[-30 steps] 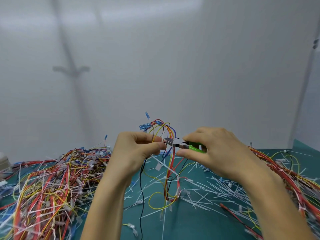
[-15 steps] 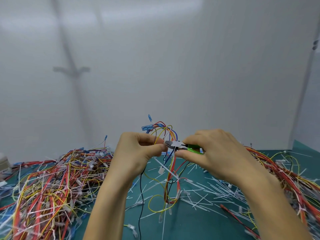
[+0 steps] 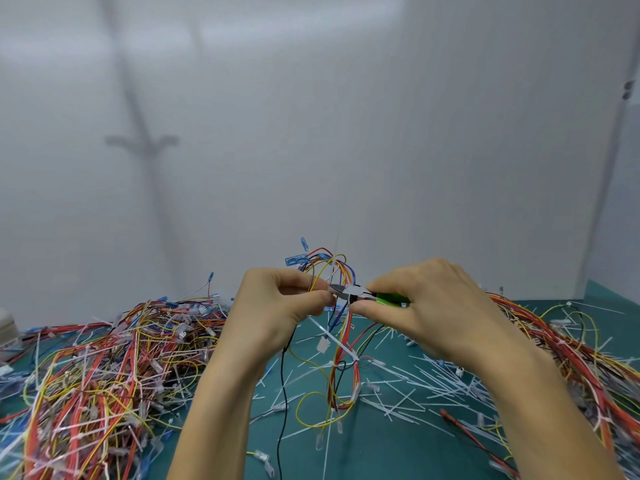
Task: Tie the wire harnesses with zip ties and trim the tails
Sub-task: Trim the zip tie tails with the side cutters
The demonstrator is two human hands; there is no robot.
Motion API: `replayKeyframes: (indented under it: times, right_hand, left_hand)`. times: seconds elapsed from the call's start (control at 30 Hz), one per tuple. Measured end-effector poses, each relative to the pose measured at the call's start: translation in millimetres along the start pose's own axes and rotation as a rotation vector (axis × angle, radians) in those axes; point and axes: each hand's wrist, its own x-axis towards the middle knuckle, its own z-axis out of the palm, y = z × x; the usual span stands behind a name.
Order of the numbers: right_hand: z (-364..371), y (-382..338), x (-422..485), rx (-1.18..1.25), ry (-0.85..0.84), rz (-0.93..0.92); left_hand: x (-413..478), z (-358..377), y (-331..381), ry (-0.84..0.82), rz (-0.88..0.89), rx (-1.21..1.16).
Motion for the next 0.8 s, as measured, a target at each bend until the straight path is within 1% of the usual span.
replayKeyframes:
  times: [0.1, 0.17, 0.23, 0.33, 0.43, 0.53, 0.6, 0.63, 0.7, 0.8]
  right_hand:
    - [0.6, -1.7, 0.4, 0.043, 0.010, 0.031]
    - [0.0, -4.2, 1.4, 0.119, 0.031, 0.069]
    - [-0.6, -6.2, 2.5, 0.247, 0.088, 0.123]
    - [0.3, -8.7, 4.1, 0.520, 0.147, 0.240]
    - [5.9, -13.7, 7.3, 0.843, 0.106, 0.353]
    - [14.6, -20.1, 8.4, 1.011, -0.023, 0.395]
    - [20.6, -24.6, 8.4, 1.042, -0.069, 0.388]
    - [22.6, -26.0, 8.7, 1.023, -0.064, 0.389]
    - [25.4, -28.7, 9.3, 0.921, -0.010, 0.399]
    - [29.1, -32.6, 10.7, 0.752, 0.097, 0.394]
  left_hand:
    - [0.0, 0.1, -0.7, -0.006, -0.008, -0.018]
    - [0.0, 0.6, -0.8, -0.007, -0.022, -0.050]
    - [0.2, 1.1, -0.9, -0.006, -0.052, -0.125]
    - [0.8, 1.3, -1.4, 0.004, -0.089, -0.210]
    - [1.9, 1.7, -2.1, 0.024, -0.097, -0.256]
    - [3.6, 4.3, -3.2, 0.060, -0.102, -0.307]
    - [5.0, 5.6, -3.5, 0.082, -0.105, -0.335]
    - [5.7, 5.6, -3.6, 0.090, -0.111, -0.345]
    - [6.9, 5.3, -3.9, 0.081, -0.130, -0.385]
    - [7.6, 7.1, -4.2, 0.018, -0.143, -0.460]
